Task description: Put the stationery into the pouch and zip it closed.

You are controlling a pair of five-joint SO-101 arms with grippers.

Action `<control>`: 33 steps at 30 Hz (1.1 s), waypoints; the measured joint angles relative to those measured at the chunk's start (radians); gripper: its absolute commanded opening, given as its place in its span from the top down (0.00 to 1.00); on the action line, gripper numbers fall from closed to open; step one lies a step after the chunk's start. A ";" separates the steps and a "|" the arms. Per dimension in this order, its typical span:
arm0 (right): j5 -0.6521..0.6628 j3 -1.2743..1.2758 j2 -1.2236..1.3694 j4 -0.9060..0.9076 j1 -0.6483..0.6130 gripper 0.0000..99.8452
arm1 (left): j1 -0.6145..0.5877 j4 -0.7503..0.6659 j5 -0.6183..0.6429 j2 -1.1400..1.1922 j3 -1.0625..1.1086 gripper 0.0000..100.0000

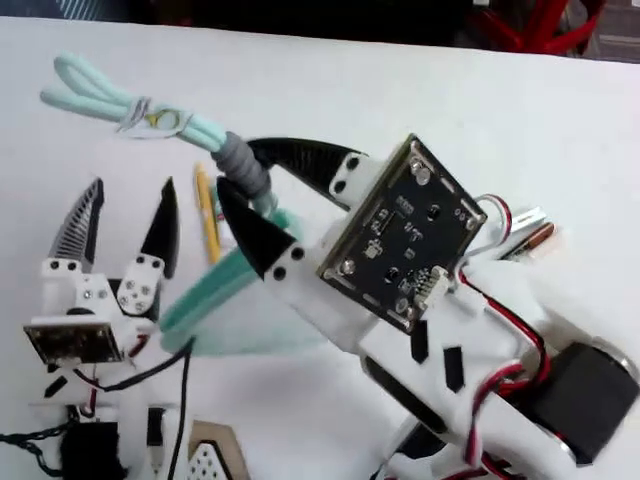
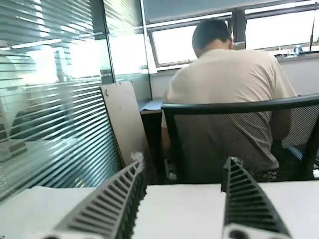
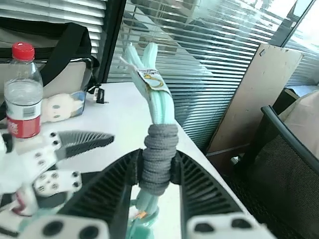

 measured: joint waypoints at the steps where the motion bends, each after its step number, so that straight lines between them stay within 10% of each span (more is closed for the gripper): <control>1: -0.002 0.008 0.012 -0.021 0.011 0.98 | 0.008 0.048 0.000 0.002 -0.023 0.76; 14: -0.002 0.029 0.157 -0.060 0.006 0.98 | 0.417 0.414 0.000 -0.003 -0.262 0.76; 33: 0.000 0.029 0.158 0.040 0.002 0.98 | 0.295 0.414 0.000 -0.003 -0.310 0.76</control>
